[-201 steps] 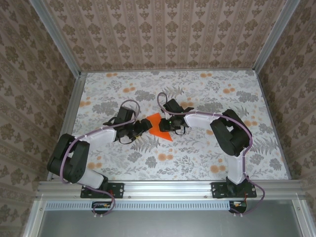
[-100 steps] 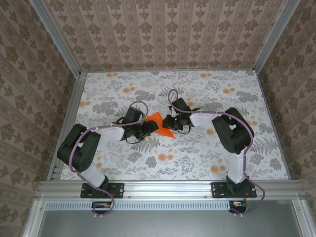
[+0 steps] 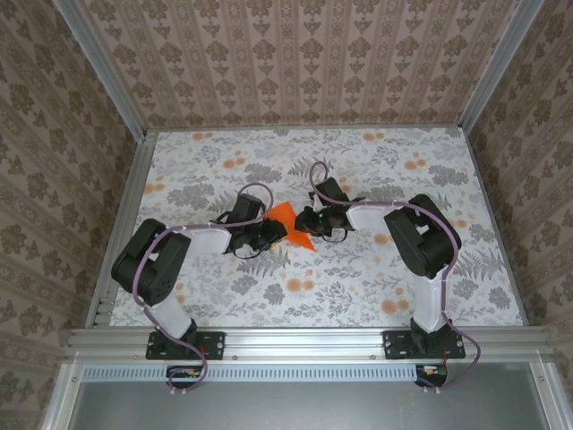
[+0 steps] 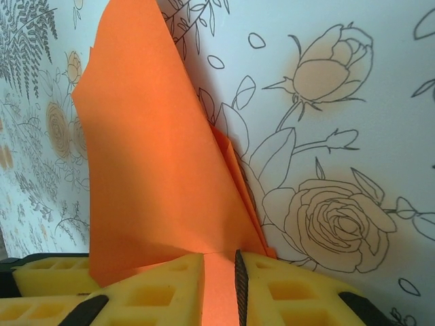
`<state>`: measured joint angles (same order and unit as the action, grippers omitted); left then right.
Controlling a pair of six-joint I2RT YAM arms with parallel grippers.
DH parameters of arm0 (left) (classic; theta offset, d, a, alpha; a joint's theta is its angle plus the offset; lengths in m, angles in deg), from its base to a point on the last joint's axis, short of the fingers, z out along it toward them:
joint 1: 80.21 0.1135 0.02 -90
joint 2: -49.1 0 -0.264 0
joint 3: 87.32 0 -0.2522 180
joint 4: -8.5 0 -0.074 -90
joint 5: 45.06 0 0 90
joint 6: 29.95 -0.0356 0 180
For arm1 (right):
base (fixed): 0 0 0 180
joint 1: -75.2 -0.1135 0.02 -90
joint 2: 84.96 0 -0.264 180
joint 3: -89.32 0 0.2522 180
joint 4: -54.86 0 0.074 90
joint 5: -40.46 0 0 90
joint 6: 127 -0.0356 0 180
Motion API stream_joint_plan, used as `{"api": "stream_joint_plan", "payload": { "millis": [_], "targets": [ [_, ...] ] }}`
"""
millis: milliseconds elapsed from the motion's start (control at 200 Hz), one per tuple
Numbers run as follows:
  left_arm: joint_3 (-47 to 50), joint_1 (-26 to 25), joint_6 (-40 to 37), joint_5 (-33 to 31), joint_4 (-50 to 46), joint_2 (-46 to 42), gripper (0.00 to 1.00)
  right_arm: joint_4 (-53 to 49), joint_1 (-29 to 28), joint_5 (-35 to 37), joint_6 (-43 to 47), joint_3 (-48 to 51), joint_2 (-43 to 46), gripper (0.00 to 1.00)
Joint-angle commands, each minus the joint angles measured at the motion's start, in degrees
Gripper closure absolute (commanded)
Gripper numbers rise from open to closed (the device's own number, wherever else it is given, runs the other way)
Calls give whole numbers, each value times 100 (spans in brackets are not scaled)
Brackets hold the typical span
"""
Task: Fold a paper plane with a square sheet of paper (pick it up from the middle)
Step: Fold the wing for the fifth time at the center of the table.
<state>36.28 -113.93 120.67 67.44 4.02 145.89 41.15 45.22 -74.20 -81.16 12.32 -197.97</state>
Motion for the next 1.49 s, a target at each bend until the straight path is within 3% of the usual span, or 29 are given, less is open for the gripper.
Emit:
{"api": "stream_joint_plan", "payload": {
  "millis": [0, 170, 390, 700, 790, 1100, 1490],
  "targets": [
    [-184, -21, 30, -129, 83, 48, 77, -49, 27, -58, 39, 152, -100, 77],
    [-197, -21, 15, -184, 26, 35, 89, 99, 49, -27, 420, 280, 180, 70],
    [-364, -38, -94, -294, -394, 41, 96, 274, 53, 242, 1259, 519, 780, 57],
    [-520, -52, -190, -360, -825, -60, 97, 439, 58, 1616, 2381, 1385, 2105, 27],
    [-544, -56, -187, -361, -881, -73, 97, 560, 63, 1960, 2654, 1664, 2507, 22],
    [-661, -64, -174, -352, -1181, -111, 97, 1403, -353, 2312, 3790, 2483, 3184, 20],
    [-763, -65, -56, -178, -1332, -232, 97, 3199, -1406, 2519, 5654, 2876, 2214, 23]
  ]
}}
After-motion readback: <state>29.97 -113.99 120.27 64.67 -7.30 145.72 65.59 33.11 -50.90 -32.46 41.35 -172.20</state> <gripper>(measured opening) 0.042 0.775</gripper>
